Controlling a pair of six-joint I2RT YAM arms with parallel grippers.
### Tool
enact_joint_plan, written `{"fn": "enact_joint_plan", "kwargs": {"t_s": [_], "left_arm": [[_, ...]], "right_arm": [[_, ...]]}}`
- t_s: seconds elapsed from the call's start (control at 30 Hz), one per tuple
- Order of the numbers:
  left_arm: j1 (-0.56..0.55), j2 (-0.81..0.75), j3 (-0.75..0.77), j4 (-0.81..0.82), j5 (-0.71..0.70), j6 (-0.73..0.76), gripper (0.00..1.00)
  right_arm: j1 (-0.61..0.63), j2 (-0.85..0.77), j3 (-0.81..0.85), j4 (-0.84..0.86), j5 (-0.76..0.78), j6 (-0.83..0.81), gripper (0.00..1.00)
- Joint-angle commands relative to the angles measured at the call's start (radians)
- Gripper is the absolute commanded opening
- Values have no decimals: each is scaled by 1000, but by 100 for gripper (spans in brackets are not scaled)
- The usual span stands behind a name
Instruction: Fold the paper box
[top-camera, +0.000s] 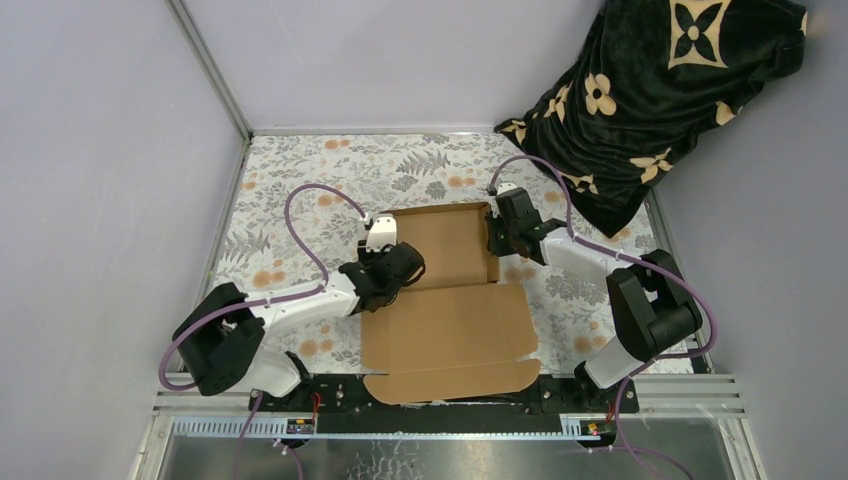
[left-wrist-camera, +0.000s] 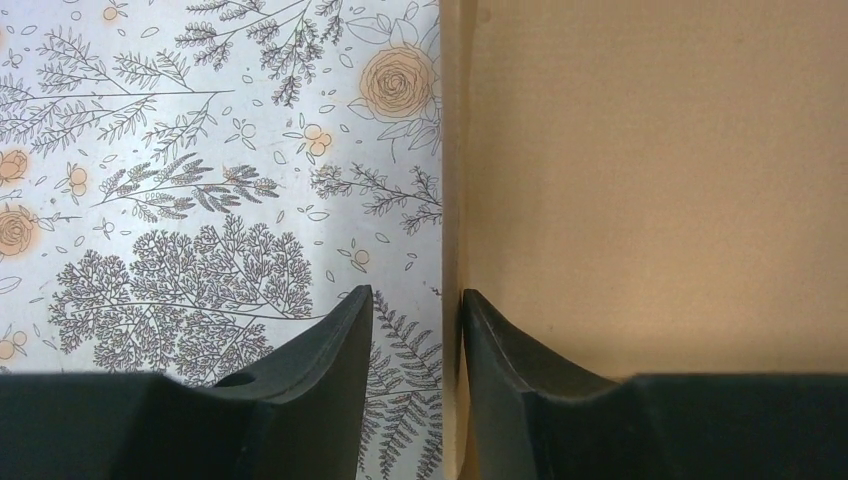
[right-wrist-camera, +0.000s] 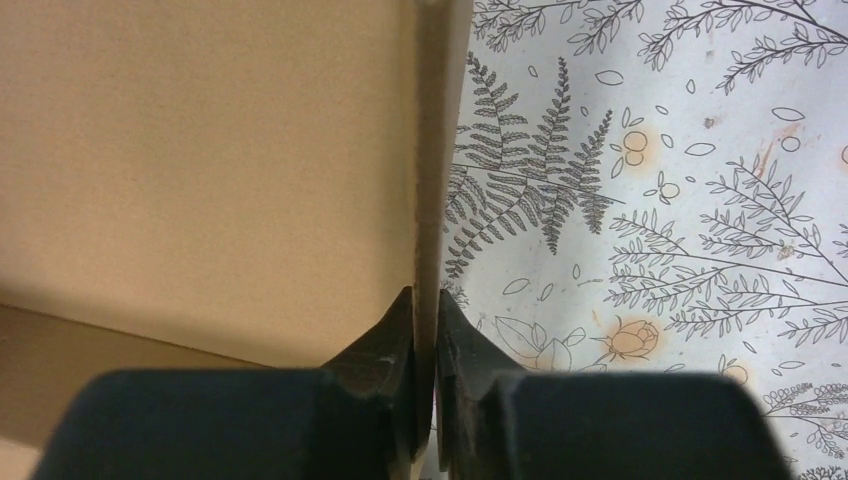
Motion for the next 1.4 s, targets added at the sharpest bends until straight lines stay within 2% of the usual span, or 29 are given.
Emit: {"fn": "enact_joint_plan", "kwargs": {"t_s": [0.0, 0.07, 0.2, 0.37, 0.63, 0.87, 1.17, 1.37], "left_arm": [[-7, 0, -4, 57, -61, -24, 44], [-8, -11, -10, 64, -64, -25, 43], [-7, -35, -18, 66, -81, -12, 43], [-6, -62, -23, 73, -93, -11, 43], [-6, -112, -61, 121, -46, -29, 42], [-6, -131, -110, 193, -21, -28, 42], [9, -144, -132, 255, 6, -8, 45], [108, -74, -118, 320, 89, 54, 47]], "right_arm": [[6, -40, -24, -40, 20, -32, 8], [8, -32, -23, -35, 39, -36, 3], [30, 3, 20, -46, 125, -73, 0], [55, 89, 143, -120, 271, -144, 0], [79, 190, 266, -183, 422, -195, 0], [97, 300, 387, -224, 466, -241, 0], [97, 468, 597, -324, 442, -300, 0], [97, 495, 628, -356, 437, -296, 0]]}}
